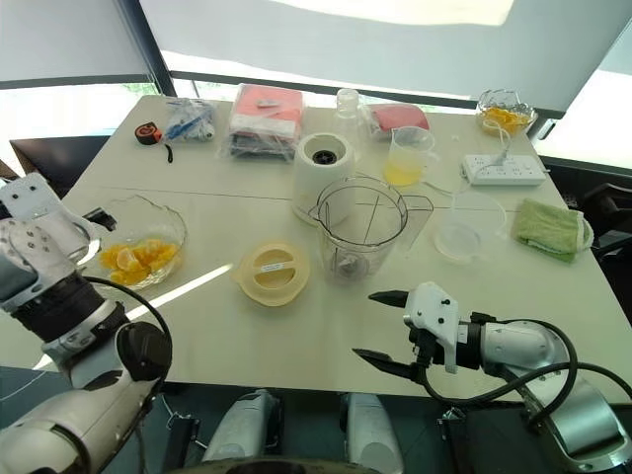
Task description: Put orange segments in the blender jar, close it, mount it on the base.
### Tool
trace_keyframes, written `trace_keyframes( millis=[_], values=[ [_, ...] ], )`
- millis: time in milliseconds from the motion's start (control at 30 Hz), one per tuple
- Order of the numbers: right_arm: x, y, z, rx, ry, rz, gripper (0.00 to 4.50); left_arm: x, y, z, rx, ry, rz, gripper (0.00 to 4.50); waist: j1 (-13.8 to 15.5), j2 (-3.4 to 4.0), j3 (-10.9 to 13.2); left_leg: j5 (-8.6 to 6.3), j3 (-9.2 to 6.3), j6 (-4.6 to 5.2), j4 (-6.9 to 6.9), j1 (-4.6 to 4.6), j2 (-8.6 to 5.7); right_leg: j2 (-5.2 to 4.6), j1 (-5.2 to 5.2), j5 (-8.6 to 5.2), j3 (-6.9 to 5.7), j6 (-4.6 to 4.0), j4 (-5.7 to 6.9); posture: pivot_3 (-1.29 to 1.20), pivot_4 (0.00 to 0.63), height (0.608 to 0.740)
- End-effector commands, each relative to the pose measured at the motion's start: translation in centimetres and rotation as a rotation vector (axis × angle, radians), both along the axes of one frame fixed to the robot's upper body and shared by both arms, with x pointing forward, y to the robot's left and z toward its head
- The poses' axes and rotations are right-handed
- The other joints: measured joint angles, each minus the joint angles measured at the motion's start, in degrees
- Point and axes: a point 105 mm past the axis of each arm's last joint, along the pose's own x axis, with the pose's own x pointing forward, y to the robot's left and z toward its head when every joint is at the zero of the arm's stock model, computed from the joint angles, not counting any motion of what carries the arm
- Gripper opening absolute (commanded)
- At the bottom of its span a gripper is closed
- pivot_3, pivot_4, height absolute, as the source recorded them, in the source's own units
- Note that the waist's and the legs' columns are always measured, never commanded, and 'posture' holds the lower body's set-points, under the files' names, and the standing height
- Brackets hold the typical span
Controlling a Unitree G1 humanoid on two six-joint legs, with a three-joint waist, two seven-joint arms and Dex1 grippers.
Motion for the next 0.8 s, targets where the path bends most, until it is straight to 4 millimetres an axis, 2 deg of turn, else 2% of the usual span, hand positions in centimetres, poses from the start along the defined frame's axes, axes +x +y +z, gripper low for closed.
trace_keyframes(
  millis=[33,333,500,800],
  values=[
    [-0.4,0.4,0.6,-0.003,-0.038,0.024,4.5,0.6,-0.5,0.3,-0.037,-0.009,-0.017,4.49,-0.2,-0.02,0.0,0.0,0.0,0.0,0.0,-0.01,0.0,-0.01,0.0,0.01,0.01,0.03,-0.01,0.0,0.15,0.74],
    [-0.9,0.2,0.6,-0.013,-0.044,0.002,4.5,2.2,-0.5,-1.7,-0.088,0.057,-0.056,4.49,-0.3,-0.02,0.0,0.0,-0.04,0.0,-0.03,0.01,0.0,0.03,-0.03,0.12,0.0,0.22,0.05,0.0,0.15,0.74],
    [-0.7,0.8,0.6,-0.002,-0.055,-0.014,4.5,4.4,-1.5,-1.8,-0.071,0.028,-0.126,4.49,-0.2,-0.02,0.0,0.01,-0.03,-0.02,-0.03,0.0,0.0,0.0,-0.03,0.12,0.0,0.23,0.04,0.0,0.15,0.74],
    [-0.9,1.2,0.6,-0.001,-0.059,-0.025,4.5,5.6,-2.9,-2.6,-0.115,0.021,-0.156,4.49,-0.2,-0.03,0.0,0.01,-0.03,-0.02,-0.03,-0.01,-0.02,-0.04,-0.03,0.13,0.0,0.25,0.03,0.0,0.15,0.74]
  ],
)
